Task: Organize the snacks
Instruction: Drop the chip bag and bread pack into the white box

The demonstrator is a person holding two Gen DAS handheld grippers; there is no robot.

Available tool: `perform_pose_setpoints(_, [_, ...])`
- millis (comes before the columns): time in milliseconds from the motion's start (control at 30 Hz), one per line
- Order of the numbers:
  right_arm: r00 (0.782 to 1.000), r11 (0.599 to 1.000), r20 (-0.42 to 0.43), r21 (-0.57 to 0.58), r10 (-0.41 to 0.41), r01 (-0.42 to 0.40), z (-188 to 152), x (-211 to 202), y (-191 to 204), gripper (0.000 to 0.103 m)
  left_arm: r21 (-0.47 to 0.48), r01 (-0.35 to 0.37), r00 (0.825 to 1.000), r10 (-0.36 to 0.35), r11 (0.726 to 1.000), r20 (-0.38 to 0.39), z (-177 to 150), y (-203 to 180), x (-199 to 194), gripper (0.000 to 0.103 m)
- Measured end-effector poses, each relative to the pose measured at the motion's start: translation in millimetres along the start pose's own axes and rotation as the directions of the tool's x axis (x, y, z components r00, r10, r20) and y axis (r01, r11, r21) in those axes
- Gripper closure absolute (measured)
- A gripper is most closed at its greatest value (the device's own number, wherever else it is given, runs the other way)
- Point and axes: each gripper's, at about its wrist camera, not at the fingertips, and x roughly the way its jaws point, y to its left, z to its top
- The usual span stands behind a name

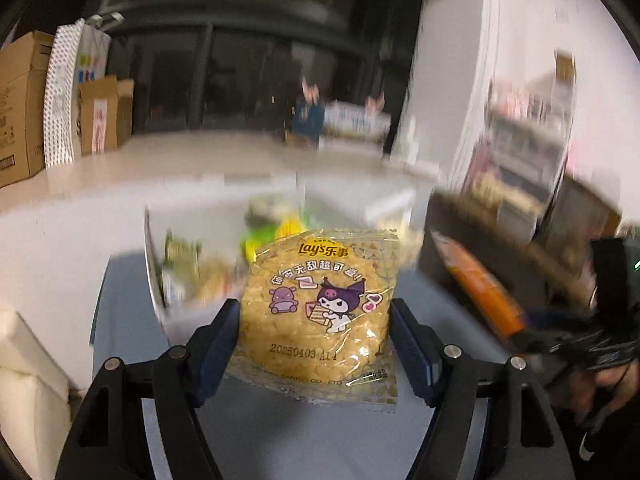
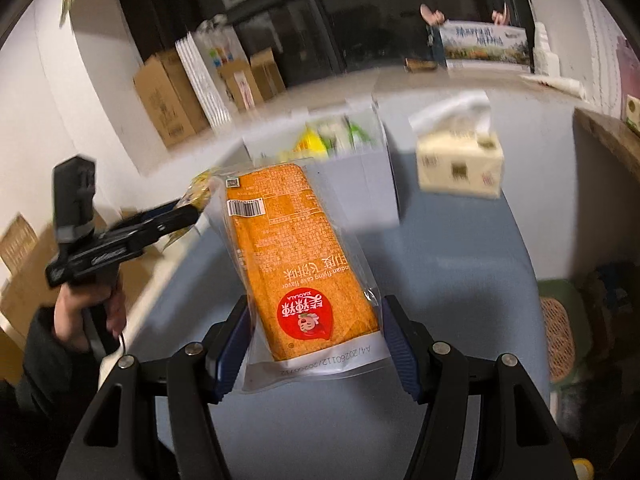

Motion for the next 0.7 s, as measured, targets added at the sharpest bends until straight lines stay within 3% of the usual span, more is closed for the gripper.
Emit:
perform_pose_setpoints(100, [0.997,1.0,0.077,0.026,0.004,-0.006,39,12,-1,0.035,0.011,-0.041,0.998,0.04,0.999,0.05,39,8,11,0.025])
perform_pose_setpoints(267, [0.996,0.998,0.093,0.067,-0.005,-0.001,110,60,-4,0.035,-0.017,-0.066,0.997,0.067,0.998,0.048,91,29,44,0.025])
perform_pose_setpoints(400, [0.997,0.995,0.063,0.085,-0.051,0.045,155,111,-6,0.035,-0.016,-0.103,0.995,0.103,0.995,-0.008,109,47,78,0.025])
perform_pose_setpoints(567, [0.998,0.992,0.015,0.11,-0.056,0.054,184,155,-7,0.035,-0.015,-0.158,0.985,0.156,0.987,-0.078,115,62,123,0.024])
perform_pose_setpoints(600, [0.998,0.992,0.004,0.111,-0.06,0.06,187,162,-6,0.033,-0.025,-0.169,0.981,0.165,0.985,-0.101,113,66,128,0.019])
perform_pose_setpoints(633, [0.999,0.992,0.001,0.118,-0.047,0.047,190,168,-7,0.027,-0.04,-0.186,0.975,0.179,0.982,-0.134,111,72,136,0.012])
perform_pose_setpoints(667, [1.0,0.992,0.0,0.124,-0.023,0.023,191,173,-6,0.011,-0.06,-0.201,0.968,0.189,0.978,-0.166,107,78,143,0.0])
perform_pose_setpoints(700, [1.0,0.993,-0.009,0.121,-0.016,0.017,192,180,-5,0.0,-0.073,-0.203,0.966,0.187,0.977,-0.181,102,83,148,0.0])
